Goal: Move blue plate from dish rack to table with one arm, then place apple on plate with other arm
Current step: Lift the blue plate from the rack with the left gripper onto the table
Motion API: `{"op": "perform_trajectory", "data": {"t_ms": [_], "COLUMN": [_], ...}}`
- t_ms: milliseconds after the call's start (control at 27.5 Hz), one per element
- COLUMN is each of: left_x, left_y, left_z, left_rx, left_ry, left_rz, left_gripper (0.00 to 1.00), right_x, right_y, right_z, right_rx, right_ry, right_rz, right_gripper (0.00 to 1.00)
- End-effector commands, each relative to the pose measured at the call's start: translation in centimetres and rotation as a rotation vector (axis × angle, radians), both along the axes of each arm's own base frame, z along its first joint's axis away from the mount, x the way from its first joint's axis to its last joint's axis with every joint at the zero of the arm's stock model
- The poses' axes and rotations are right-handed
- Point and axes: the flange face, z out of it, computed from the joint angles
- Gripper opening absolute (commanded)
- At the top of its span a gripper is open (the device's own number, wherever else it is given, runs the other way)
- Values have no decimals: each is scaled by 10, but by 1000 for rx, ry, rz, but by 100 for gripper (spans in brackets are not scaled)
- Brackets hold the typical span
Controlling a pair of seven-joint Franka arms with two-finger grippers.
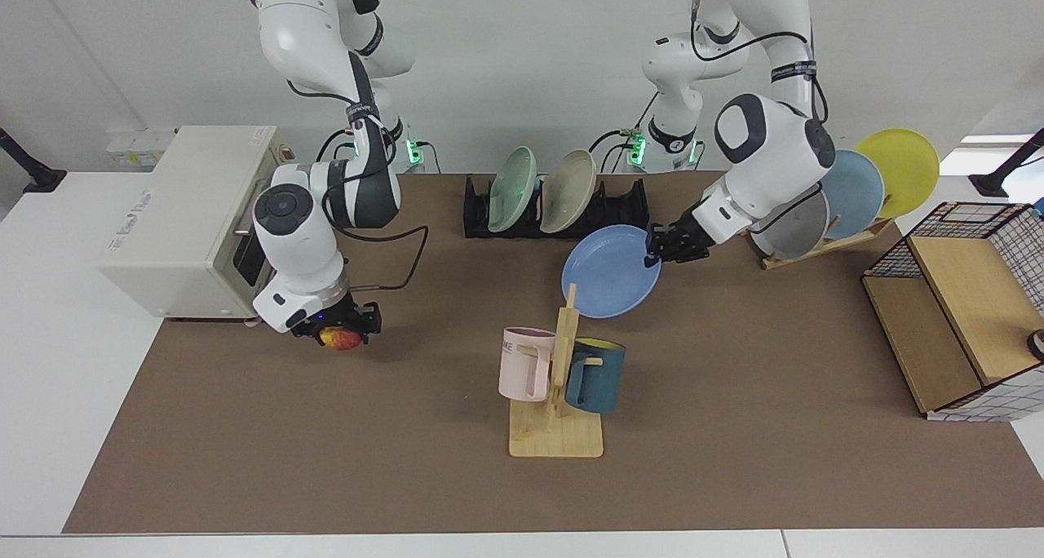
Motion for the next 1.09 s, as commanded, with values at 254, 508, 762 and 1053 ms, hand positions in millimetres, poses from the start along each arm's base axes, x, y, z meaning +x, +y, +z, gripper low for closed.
{"op": "perform_trajectory", "data": {"t_ms": [254, 508, 762, 1053], "left_x": [2, -1, -1, -3], "left_y": [-64, -68, -69, -61], "left_z": [-23, -24, -23, 6], "left_rx": [-23, -16, -7, 55], "left_ry": [-44, -29, -28, -71], "left_rz": [64, 73, 75, 54], "left_gripper": [26, 46, 68, 83], "right_x": [-33, -46, -48, -50], "right_y": [1, 19, 26, 38], "right_z": [73, 84, 84, 84], "right_rx": [8, 7, 8, 8], "right_ry": [20, 32, 29, 26], "right_rz": [-58, -91, -137, -138], "right_gripper": [0, 0, 0, 0]}}
